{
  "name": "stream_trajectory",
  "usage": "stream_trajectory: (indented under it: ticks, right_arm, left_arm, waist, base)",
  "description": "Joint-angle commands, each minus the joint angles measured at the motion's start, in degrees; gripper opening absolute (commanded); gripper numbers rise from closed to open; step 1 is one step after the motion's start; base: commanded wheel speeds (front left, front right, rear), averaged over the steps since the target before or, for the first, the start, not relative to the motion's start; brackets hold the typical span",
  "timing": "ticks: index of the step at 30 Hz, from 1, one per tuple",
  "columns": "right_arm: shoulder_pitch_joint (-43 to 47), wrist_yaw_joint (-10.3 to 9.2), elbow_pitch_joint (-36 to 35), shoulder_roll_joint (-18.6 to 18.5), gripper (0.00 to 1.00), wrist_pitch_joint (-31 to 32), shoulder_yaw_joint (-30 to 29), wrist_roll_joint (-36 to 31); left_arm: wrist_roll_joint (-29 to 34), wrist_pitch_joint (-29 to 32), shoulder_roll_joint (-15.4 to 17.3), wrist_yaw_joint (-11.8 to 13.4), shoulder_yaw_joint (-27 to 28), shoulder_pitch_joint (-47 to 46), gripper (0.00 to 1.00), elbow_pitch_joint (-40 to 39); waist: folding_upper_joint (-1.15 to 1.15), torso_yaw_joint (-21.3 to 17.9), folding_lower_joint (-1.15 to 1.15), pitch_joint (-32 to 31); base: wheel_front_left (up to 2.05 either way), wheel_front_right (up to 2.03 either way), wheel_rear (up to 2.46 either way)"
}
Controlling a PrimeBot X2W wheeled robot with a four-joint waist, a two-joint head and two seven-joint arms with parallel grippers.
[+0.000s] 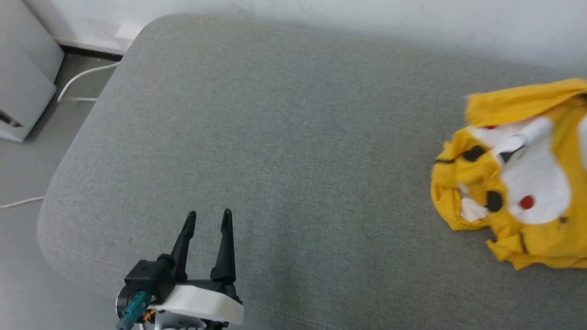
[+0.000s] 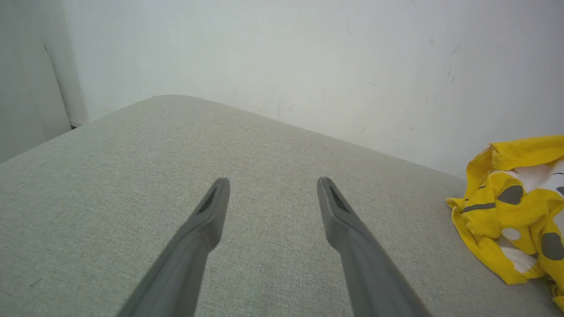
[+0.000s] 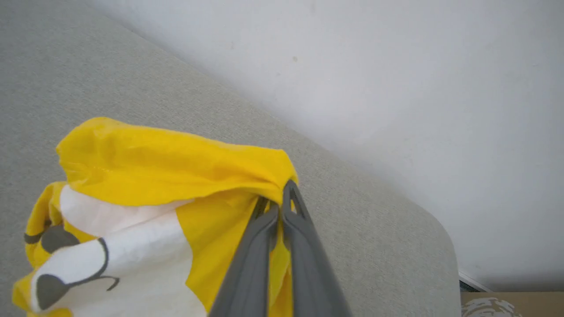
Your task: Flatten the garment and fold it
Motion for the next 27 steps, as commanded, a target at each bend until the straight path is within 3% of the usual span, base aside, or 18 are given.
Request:
stream_trajectory:
  ticks: [1,5,6,7,8,16,22,27]
  right_arm:
    - [-0.8,-0.11,1.6,-1.2,0.00,-1.7,-2.6,-3.0]
    - [0.0,-0.11,5.8,-2.4,0.00,-5.3,-8.9,-11.4]
    - [0.5,-0.11,6.8,-2.0,0.15,-5.8,-10.5,-13.1]
    - [1.1,-0.11,7.8,-1.3,0.53,-6.1,-12.2,-14.5]
    - [1.6,-0.11,8.8,-0.5,1.00,-6.4,-13.8,-15.8]
    - [2.0,-0.11,9.2,5.0,1.00,-8.0,-14.9,-17.8]
    - [-0.8,-0.11,4.3,8.5,1.00,-4.9,-9.6,-10.9]
    - [0.9,-0.11,-0.9,10.9,1.00,2.3,-3.0,-3.3]
  left_arm:
    - [-0.3,-0.3,-0.1,-0.1,-0.1,-0.8,1.00,0.1]
    - [-0.4,-0.3,-0.1,-0.3,-0.4,-1.7,1.00,0.3]
    - [-0.4,-0.3,-0.1,-0.4,-0.5,-2.0,1.00,0.4]
    - [-0.4,-0.3,-0.1,-0.4,-0.6,-2.2,1.00,0.4]
    - [-0.4,-0.3,-0.1,-0.5,-0.6,-2.4,1.00,0.5]
    - [0.0,-0.3,-0.1,-0.3,-0.3,-2.3,1.00,1.1]
    - [0.3,-0.3,-0.1,-0.2,-0.1,-1.6,1.00,1.1]
    - [0.2,-0.3,-0.1,-0.2,-0.1,-1.2,1.00,1.1]
  waist:
    - [0.00,1.9,0.00,2.0]
    - [0.00,3.4,0.00,3.6]
    - [0.00,3.6,0.00,3.9]
    - [0.00,3.8,0.00,4.2]
    - [0.00,3.8,0.00,4.3]
    - [0.00,2.1,0.00,2.9]
    - [0.00,0.2,0.00,0.6]
    - [0.00,-0.6,0.00,-0.1]
  base:
    - [0.00,0.00,0.00]
    - [0.00,0.00,0.00]
    - [0.00,0.00,0.00]
    - [0.00,0.00,0.00]
    - [0.00,0.00,0.00]
    - [0.00,0.00,0.00]
    - [0.00,0.00,0.00]
    - [0.00,0.00,0.00]
